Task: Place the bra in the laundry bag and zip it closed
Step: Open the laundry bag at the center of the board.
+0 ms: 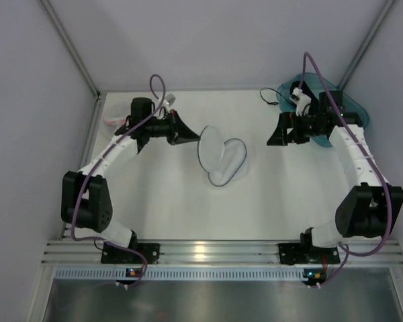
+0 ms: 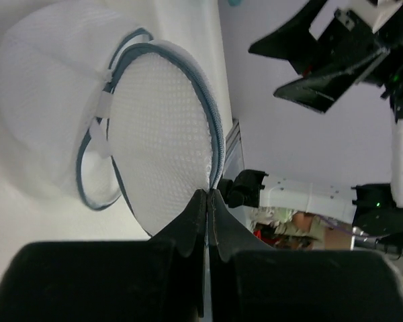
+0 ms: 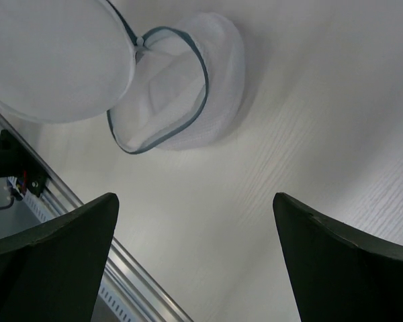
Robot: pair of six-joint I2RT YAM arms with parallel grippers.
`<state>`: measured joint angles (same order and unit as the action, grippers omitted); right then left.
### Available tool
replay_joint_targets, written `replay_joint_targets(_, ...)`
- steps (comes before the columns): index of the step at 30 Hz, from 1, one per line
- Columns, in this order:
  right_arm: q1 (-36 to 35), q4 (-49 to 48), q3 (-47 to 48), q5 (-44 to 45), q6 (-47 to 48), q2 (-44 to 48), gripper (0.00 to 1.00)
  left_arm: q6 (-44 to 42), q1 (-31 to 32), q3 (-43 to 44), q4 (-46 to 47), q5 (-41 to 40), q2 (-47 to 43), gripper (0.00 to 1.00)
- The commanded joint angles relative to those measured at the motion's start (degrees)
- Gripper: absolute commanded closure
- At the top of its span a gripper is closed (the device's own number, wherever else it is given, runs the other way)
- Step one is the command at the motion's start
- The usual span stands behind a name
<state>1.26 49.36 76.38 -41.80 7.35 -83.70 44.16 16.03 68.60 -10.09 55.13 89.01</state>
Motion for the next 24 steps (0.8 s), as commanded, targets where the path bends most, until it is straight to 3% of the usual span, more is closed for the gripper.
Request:
replay_joint_targets(1,0.5,-0.9,1.3,-1.9,1.2,-0.8,0.01,8.9,-5.9,-5.2,13.9,6.0,0.7,1.00)
replay_joint_targets(9,0.5,-0.9,1.4,-2.7,1.1,-2.4,0.01,7.3,-14.0,-10.4,18.7,7.7,8.1,0.99)
replay_joint_targets(14,0.5,-1.1,1.1,-3.1,1.1,-3.1,0.01,4.1,-17.4,-10.6,17.5,5.6,8.1,0.71)
replay_joint_targets(16,0.4,-1.4,1.1,-3.5,1.0,-3.3,0.01,-0.6,-19.4,-7.7,12.5,3.9,7.6,0.65)
replay_joint_targets(21,-0.2,-4.1,1.8,-3.5,-1.0,-4.4,0.03,-13.0,-20.9,-2.3,0.8,-1.1,4.0,0.60)
replay_joint_targets(24,-0.5,-7.2,2.3,-2.6,-3.0,-4.8,0.06,-20.9,-20.6,0.4,-5.0,-10.2,0.1,0.57)
